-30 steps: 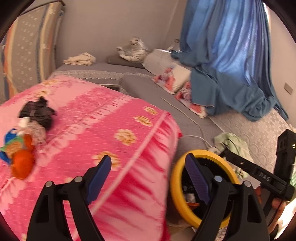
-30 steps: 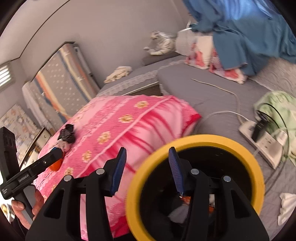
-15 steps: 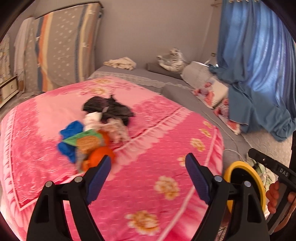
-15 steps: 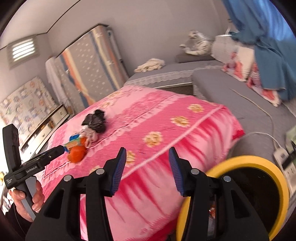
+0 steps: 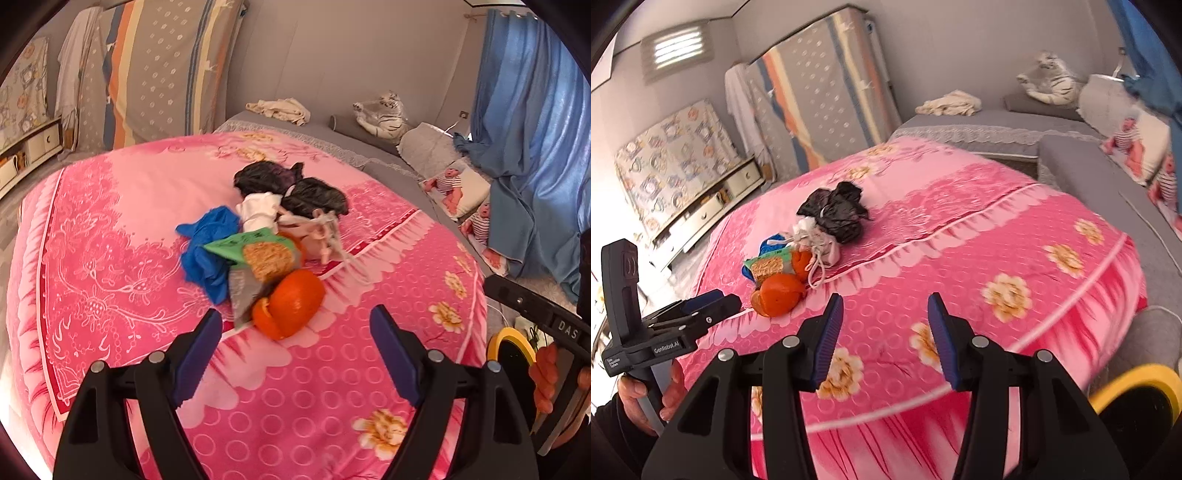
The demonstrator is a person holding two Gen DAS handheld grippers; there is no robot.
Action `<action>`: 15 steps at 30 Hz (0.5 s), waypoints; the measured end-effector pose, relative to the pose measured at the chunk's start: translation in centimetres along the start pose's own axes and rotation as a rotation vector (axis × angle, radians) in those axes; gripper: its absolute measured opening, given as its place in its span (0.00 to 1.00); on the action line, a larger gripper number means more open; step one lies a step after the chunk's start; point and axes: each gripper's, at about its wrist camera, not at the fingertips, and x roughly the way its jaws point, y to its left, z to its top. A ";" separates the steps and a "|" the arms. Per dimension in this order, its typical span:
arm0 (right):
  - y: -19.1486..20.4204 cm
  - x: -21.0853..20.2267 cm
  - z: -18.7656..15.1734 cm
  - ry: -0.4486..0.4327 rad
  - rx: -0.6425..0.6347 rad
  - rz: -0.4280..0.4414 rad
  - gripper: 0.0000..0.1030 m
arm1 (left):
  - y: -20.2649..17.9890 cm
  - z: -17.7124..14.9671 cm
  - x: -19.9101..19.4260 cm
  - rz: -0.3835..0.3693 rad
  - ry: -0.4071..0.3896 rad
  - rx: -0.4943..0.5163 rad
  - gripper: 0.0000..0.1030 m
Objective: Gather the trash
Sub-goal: 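Move both open tools back over the remaining trash on the bed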
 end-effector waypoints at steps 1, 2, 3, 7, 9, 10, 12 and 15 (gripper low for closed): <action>0.2 0.7 0.2 0.014 -0.007 0.011 0.44 | 0.2 0.0 0.2 0.001 0.004 -0.006 0.76; 0.5 1.4 0.5 0.026 -0.013 0.020 0.44 | 0.5 0.0 0.6 0.003 0.011 -0.014 0.76; 0.8 2.4 0.9 0.042 -0.021 0.030 0.44 | 0.7 -0.1 0.8 0.003 0.016 -0.021 0.76; 1.7 5.0 2.7 0.076 -0.054 0.049 0.45 | 1.4 -0.1 1.8 0.002 0.039 -0.051 0.76; 2.2 6.2 3.9 0.091 -0.077 0.062 0.46 | 1.6 0.0 2.1 0.002 0.042 -0.059 0.76; 2.5 6.7 4.5 0.098 -0.091 0.067 0.47 | 1.6 0.1 2.2 0.002 0.043 -0.060 0.76; 3.2 8.2 6.1 0.118 -0.113 0.072 0.48 | 1.6 0.4 2.4 0.002 0.042 -0.062 0.76; 4.4 10.1 8.2 0.135 -0.141 0.079 0.48 | 1.4 0.9 2.6 0.007 0.028 -0.054 0.76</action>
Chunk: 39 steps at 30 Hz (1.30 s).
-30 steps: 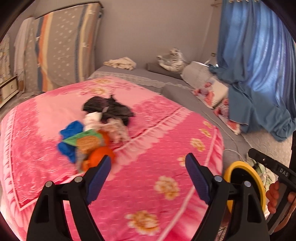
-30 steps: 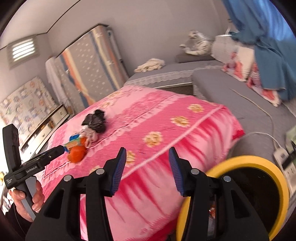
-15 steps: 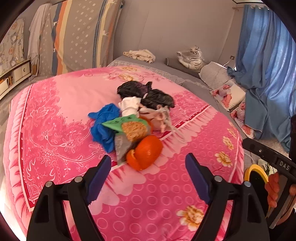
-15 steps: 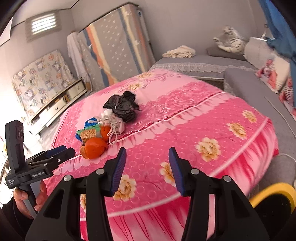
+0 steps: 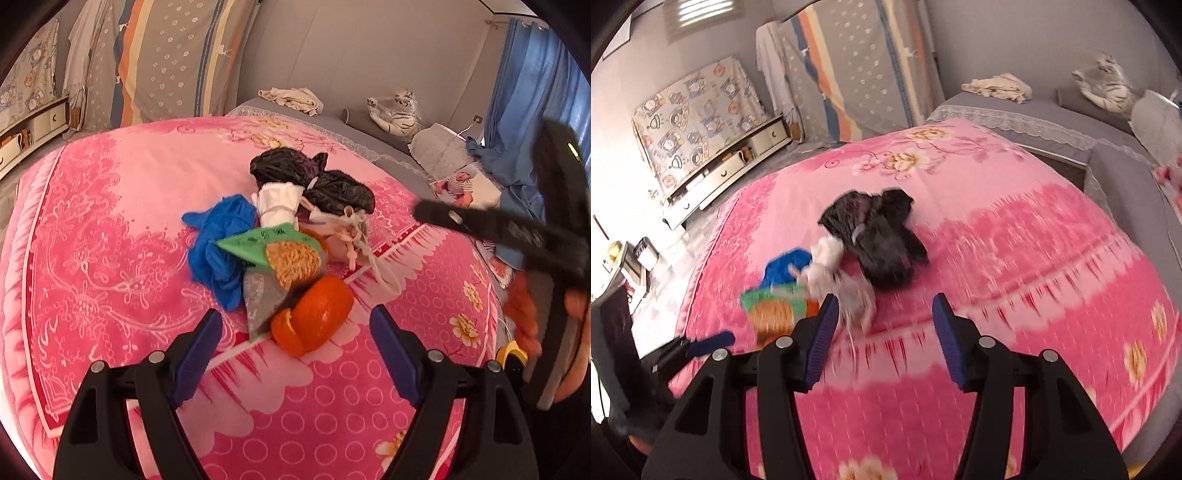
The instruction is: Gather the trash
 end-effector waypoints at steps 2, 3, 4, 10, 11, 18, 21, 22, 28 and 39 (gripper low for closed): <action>0.3 1.4 1.5 0.011 -0.012 -0.008 0.48 | -0.3 0.4 0.1 0.005 -0.009 0.013 0.76; 0.4 2.2 2.2 0.026 -0.016 -0.005 0.49 | -0.4 0.6 0.2 0.001 -0.005 0.016 0.76; 0.5 3.0 2.8 0.045 -0.016 0.000 0.49 | -0.4 0.7 0.4 -0.004 0.001 0.017 0.76; -0.2 8.2 5.6 0.138 0.009 0.000 0.57 | -0.9 1.2 1.5 0.002 0.027 0.048 0.76; -0.4 9.0 6.0 0.151 0.012 -0.011 0.58 | -0.9 1.3 1.7 0.005 0.031 0.050 0.76; -0.9 12.8 6.7 0.224 0.042 0.008 0.58 | -0.8 1.8 3.4 0.012 0.060 0.062 0.75; -0.7 13.5 6.5 0.240 0.050 0.028 0.57 | -0.8 1.8 3.9 0.020 0.075 0.065 0.68; -0.5 13.7 6.4 0.241 0.048 0.027 0.54 | -1.0 1.7 4.0 0.026 0.078 0.070 0.65; 0.1 13.2 6.0 0.238 0.037 0.024 0.23 | -1.7 1.6 3.4 0.044 0.063 0.110 0.40; 1.0 10.6 4.2 0.261 0.024 0.056 0.17 | -0.6 1.2 1.5 0.065 0.071 0.069 0.05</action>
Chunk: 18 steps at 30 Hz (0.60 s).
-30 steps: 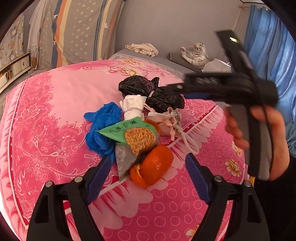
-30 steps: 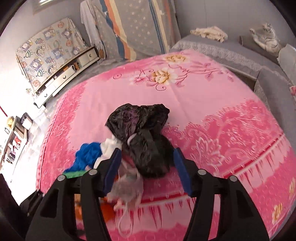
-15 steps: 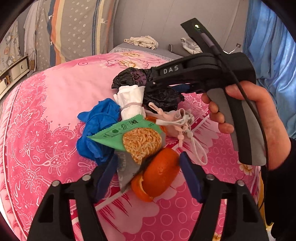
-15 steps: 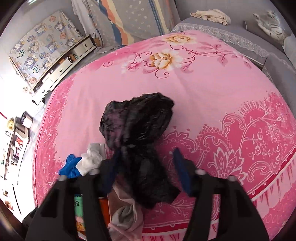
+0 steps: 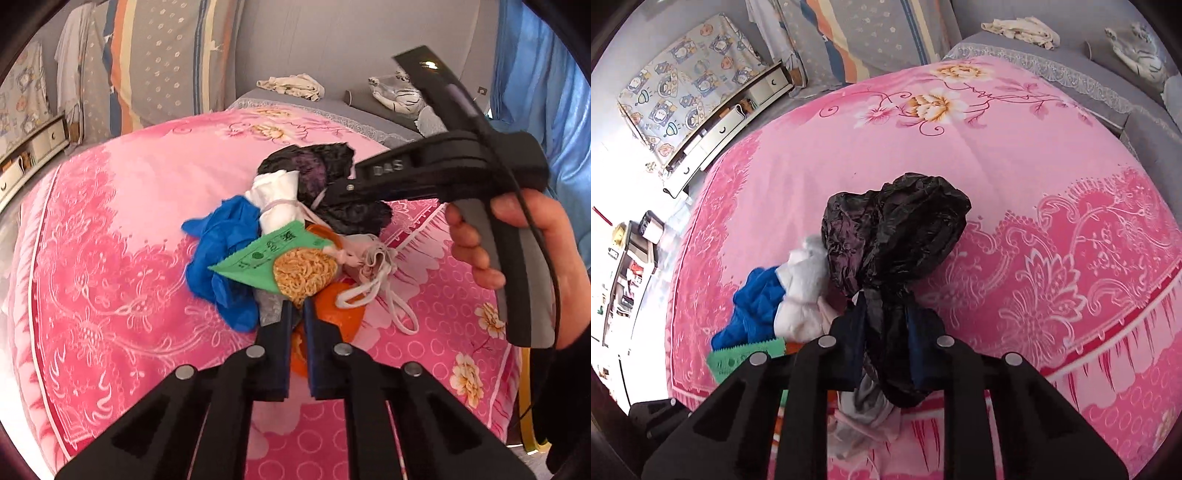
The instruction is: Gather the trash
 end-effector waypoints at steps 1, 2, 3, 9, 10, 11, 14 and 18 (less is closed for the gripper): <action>0.0 -0.3 -0.3 0.000 0.004 0.003 0.17 | 0.0 -0.2 -0.1 -0.003 0.002 -0.004 0.05; -0.1 -0.5 -0.5 0.001 0.009 0.005 0.16 | 0.1 -0.3 -0.3 -0.004 0.003 -0.007 0.05; -0.1 -0.8 -0.8 0.001 0.011 0.009 0.16 | 0.3 -0.5 -0.4 -0.007 0.004 -0.011 0.05; -0.2 -2.5 -2.5 -0.013 0.016 0.024 0.15 | 1.1 -1.3 -1.1 -0.034 0.014 -0.044 0.03; -0.2 -2.7 -2.8 -0.016 0.016 0.024 0.15 | 1.2 -1.4 -1.3 -0.043 0.015 -0.048 0.03; -0.2 -3.0 -3.0 -0.017 0.018 0.027 0.15 | 1.2 -1.5 -1.4 -0.047 0.015 -0.050 0.02; -0.2 -3.8 -3.8 -0.020 0.025 0.047 0.15 | 1.3 -1.9 -1.8 -0.066 0.025 -0.058 0.00; 0.0 -4.8 -4.7 -0.030 0.024 0.057 0.14 | 1.7 -2.4 -2.1 -0.059 0.026 -0.066 0.00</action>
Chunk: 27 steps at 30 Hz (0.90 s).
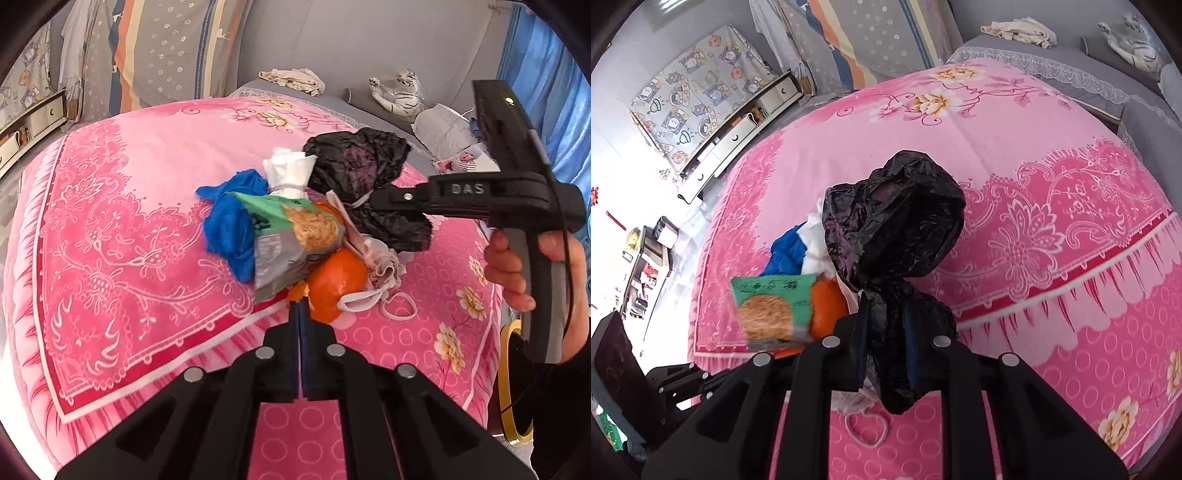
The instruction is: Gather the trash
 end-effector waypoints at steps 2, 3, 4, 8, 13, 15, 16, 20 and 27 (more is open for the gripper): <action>-0.1 -0.3 -0.5 0.000 0.004 0.002 0.14 | 0.3 -0.1 -0.4 -0.006 -0.008 -0.009 0.00; -0.1 -0.5 -0.6 0.000 0.006 0.004 0.14 | 0.5 -0.1 -0.7 -0.003 -0.020 -0.007 0.00; -0.1 -0.6 -0.8 0.000 0.009 0.008 0.14 | 0.5 -0.1 -1.0 -0.001 -0.027 -0.005 0.00; -0.3 -1.1 -1.6 0.006 0.025 0.032 0.14 | 0.7 0.3 -1.9 0.004 -0.047 -0.003 0.00; -0.8 -1.6 -2.6 0.014 0.048 0.074 0.14 | 0.5 1.7 -2.6 -0.017 -0.078 0.003 0.01; -1.0 -1.9 -3.2 0.015 0.054 0.081 0.13 | 0.0 1.8 -2.7 -0.034 -0.075 0.021 0.11; -1.0 -1.9 -3.5 0.014 0.053 0.079 0.13 | -0.4 1.8 -2.7 -0.034 -0.075 0.034 0.21; -1.6 -2.6 -4.4 0.011 0.069 0.090 0.13 | -1.2 2.5 -2.1 -0.025 -0.079 0.055 0.39; -2.5 -3.4 -5.7 0.001 0.090 0.101 0.13 | -1.9 4.0 -0.4 -0.021 -0.061 0.061 0.63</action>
